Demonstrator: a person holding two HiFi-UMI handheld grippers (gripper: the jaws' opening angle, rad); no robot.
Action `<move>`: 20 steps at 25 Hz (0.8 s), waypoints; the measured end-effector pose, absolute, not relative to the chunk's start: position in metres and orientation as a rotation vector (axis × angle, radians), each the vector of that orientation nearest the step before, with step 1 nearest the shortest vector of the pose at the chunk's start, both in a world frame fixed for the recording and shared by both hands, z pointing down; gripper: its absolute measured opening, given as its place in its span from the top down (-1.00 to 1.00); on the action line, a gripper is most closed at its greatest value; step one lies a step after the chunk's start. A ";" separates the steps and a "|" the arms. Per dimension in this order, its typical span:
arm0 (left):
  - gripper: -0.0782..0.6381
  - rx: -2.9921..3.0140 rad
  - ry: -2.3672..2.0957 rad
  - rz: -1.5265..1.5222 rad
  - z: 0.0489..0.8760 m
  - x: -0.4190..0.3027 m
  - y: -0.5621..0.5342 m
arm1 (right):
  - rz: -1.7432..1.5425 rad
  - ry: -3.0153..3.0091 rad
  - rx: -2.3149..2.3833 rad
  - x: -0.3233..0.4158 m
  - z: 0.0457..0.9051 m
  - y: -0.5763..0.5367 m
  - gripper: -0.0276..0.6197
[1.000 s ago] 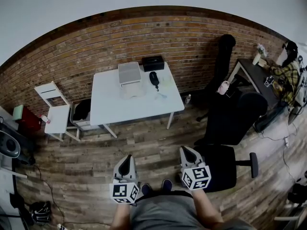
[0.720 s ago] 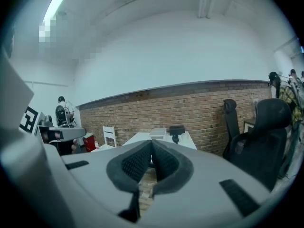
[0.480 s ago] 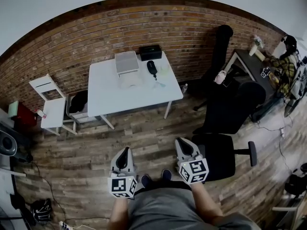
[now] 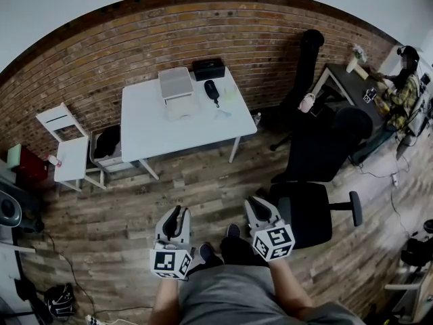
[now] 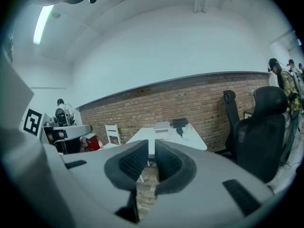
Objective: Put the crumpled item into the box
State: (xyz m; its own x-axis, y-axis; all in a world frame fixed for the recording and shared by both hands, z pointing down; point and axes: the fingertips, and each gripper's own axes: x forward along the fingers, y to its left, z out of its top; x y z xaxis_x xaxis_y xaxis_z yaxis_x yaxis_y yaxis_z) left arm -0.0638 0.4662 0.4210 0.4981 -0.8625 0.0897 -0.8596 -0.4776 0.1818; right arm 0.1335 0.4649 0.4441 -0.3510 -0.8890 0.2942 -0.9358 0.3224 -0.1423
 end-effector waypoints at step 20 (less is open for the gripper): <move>0.77 2.530 -1.611 0.018 0.421 -0.057 0.368 | 0.363 -2.426 1.652 0.159 0.446 0.353 0.90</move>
State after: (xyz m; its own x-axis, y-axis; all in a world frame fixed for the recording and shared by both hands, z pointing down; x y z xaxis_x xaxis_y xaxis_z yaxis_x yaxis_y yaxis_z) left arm -0.0571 0.3683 0.4213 0.4256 -0.9008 0.0862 -0.9025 -0.4156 0.1129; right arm 0.1593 0.3531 0.4460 -0.3643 -0.8861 0.2866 -0.9312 0.3513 -0.0975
